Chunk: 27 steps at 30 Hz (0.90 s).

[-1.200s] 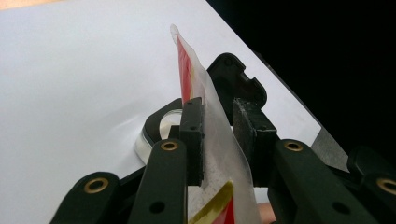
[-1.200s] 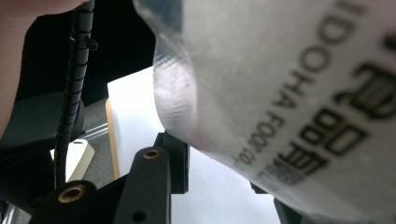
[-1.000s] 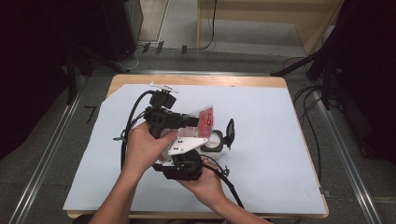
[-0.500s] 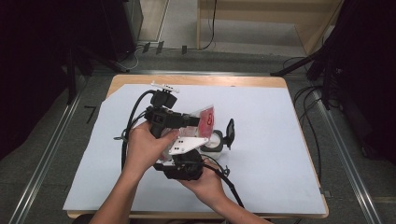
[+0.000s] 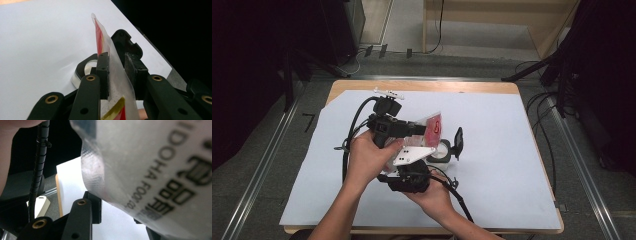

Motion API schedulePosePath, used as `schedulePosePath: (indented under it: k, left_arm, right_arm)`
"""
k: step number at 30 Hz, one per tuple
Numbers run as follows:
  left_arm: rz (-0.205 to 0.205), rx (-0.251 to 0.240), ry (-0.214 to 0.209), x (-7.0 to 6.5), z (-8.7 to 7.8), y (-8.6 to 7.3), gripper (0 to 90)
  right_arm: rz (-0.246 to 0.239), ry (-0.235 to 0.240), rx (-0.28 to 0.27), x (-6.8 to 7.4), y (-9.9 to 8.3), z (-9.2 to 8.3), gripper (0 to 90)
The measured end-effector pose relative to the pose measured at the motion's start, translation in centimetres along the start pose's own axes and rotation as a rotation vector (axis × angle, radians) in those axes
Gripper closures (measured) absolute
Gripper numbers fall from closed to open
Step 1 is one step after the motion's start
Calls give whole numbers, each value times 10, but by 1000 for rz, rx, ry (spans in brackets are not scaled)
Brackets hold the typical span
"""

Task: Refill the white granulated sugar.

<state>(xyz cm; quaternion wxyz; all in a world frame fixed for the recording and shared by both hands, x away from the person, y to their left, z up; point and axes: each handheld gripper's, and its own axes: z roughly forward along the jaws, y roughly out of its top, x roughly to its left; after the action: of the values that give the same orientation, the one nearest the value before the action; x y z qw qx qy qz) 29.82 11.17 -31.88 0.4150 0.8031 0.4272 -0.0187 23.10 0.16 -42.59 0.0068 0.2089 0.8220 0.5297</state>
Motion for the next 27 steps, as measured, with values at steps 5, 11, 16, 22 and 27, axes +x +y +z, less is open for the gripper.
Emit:
schedulePosePath:
  k: [5,11,16,22,27]
  left_arm:
    - [0,1,1,0,0,0,747]
    - [-5,5,-8,1,1,2,747]
    - [0,5,-2,-1,2,3,749]
    - [6,7,-7,-2,4,5,749]
    - [10,10,-10,-3,6,5,750]
  right_arm:
    - [3,1,-1,0,0,0,672]
    - [6,1,2,-1,1,-1,672]
    - [13,3,0,-1,1,-2,671]
    - [19,0,-5,-1,0,-3,671]
    - [16,-2,-4,-2,-1,-5,671]
